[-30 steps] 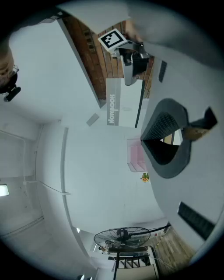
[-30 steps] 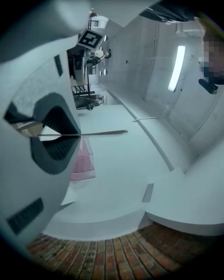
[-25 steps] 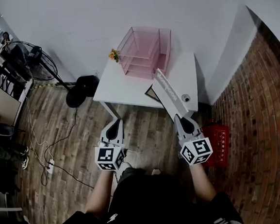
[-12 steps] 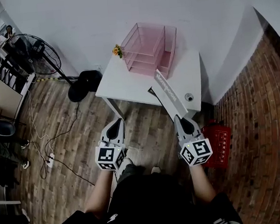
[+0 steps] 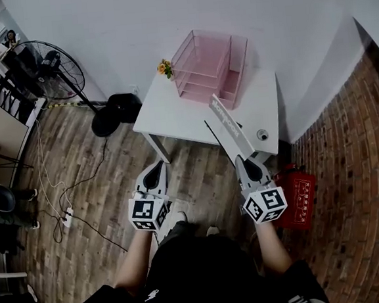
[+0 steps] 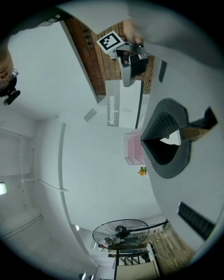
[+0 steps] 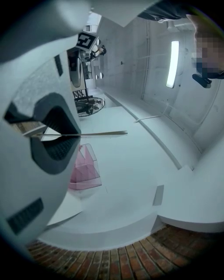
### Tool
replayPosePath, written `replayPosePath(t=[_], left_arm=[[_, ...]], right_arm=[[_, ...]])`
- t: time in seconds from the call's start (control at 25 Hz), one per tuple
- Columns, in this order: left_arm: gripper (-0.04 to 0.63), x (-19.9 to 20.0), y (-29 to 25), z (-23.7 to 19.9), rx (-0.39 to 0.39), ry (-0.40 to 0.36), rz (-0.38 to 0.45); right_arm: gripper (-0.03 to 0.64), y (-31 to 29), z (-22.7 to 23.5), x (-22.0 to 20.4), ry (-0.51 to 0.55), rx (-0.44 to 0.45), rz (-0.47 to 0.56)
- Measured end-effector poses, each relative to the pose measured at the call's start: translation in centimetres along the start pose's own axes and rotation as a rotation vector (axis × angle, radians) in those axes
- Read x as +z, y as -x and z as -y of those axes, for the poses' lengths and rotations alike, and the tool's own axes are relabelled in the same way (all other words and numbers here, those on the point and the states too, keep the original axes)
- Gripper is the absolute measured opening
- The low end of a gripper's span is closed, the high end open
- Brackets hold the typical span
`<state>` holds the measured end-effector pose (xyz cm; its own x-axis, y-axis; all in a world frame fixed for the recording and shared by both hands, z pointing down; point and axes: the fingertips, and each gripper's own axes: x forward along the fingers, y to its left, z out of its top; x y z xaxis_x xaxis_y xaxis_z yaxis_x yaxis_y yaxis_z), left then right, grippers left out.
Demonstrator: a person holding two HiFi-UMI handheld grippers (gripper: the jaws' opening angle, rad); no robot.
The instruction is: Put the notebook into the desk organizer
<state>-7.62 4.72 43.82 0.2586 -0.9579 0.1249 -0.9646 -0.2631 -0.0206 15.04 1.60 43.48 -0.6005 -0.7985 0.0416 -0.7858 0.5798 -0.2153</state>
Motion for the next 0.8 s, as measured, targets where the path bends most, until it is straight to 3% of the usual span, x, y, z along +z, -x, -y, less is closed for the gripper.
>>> replayPosePath(t=[0.52,0.8], left_arm=[[0.002,0.7,-5.1,-8.5,-0.101,0.037,0.017],[0.003,-0.9,-7.1,-12.1,-0.168,0.018,-0.009]], right_arm=[[0.011,-8.8,-1.2,-1.8,0.008,-0.100,-0.039],[0.011,-14.2,-1.9,-4.9,-0.060,-0.135,-0.075]])
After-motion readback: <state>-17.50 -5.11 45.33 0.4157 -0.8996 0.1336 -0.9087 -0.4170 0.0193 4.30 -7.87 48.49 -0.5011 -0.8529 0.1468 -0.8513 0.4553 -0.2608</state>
